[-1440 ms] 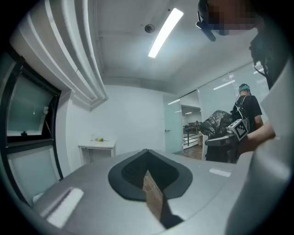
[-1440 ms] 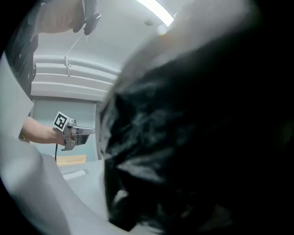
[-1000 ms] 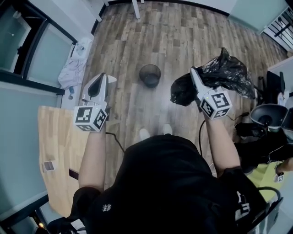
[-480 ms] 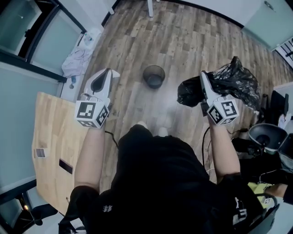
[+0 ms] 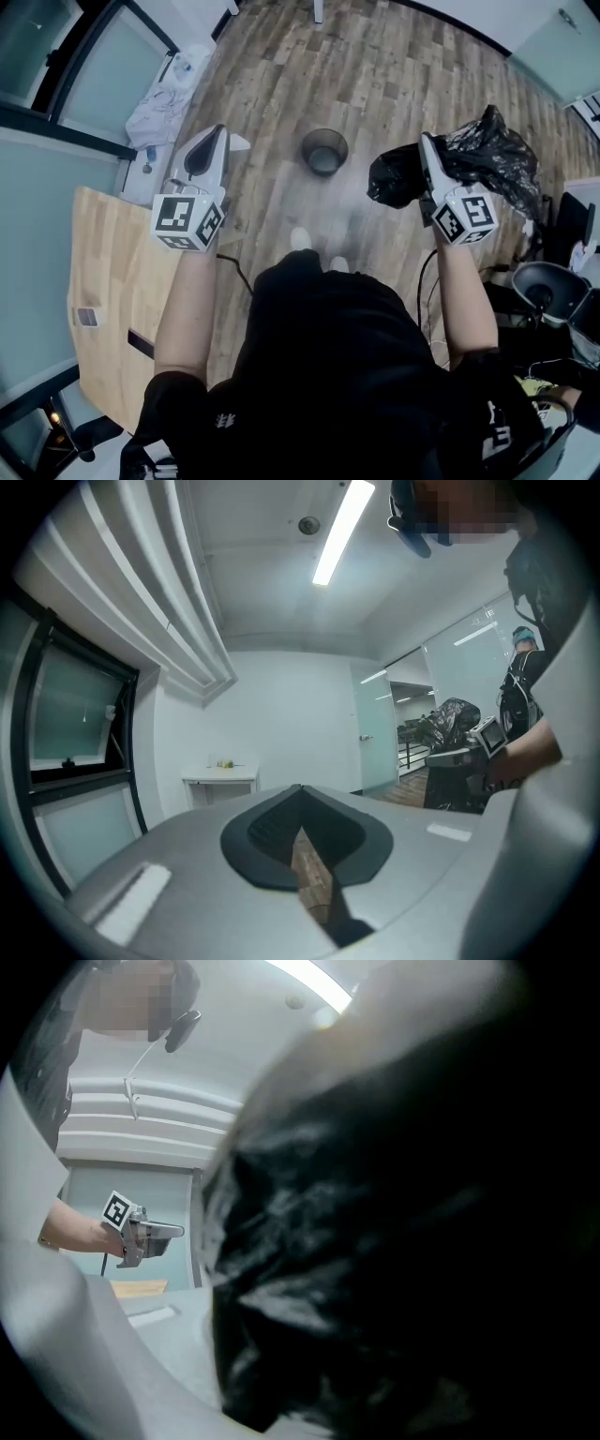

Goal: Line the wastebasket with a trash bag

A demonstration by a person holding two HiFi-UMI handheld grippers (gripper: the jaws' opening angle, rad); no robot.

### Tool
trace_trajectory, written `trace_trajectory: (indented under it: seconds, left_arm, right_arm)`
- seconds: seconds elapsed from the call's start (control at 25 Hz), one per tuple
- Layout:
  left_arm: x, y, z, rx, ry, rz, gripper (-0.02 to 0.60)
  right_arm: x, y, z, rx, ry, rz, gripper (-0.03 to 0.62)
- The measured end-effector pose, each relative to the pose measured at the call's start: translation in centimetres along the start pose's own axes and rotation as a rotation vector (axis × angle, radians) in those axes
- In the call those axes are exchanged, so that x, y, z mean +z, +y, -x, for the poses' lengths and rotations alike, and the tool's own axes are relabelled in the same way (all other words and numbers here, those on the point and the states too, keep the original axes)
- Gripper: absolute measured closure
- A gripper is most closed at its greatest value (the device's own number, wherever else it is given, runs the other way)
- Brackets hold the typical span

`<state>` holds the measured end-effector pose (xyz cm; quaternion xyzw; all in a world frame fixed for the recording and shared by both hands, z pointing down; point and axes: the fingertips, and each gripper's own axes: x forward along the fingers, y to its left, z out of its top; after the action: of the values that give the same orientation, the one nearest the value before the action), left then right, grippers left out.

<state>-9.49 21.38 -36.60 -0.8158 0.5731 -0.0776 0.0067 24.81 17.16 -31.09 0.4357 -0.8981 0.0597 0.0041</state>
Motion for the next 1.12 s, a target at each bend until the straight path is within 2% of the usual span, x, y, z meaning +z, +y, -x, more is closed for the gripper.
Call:
trace_trajectory:
  seconds: [0.2, 0.56, 0.76, 1.12]
  left_arm:
    - [-1.8, 3.3, -3.8, -0.052, 0.004, 0.016, 0.574]
    - [-4.6, 9.3, -9.6, -0.143, 0.026, 0.016, 0.574]
    - [-5.7, 12.0, -13.5, -0.142, 0.035, 0.019, 0.574]
    - [-10.5, 13.4, -20.9, -0.111, 0.059, 0.049, 0.574]
  right_arm:
    - [-0.2, -0.3, -3.8, -0.045, 0.008, -0.031, 0.592]
    - [0.1, 1.0, -12.4, -0.057, 0.031, 0.016, 0.592]
    - [-0.1, 0.4, -17.1, -0.044, 0.031, -0.016, 0.592]
    - [-4.9, -4.0, -23.2, -0.023, 0.055, 0.000, 0.592]
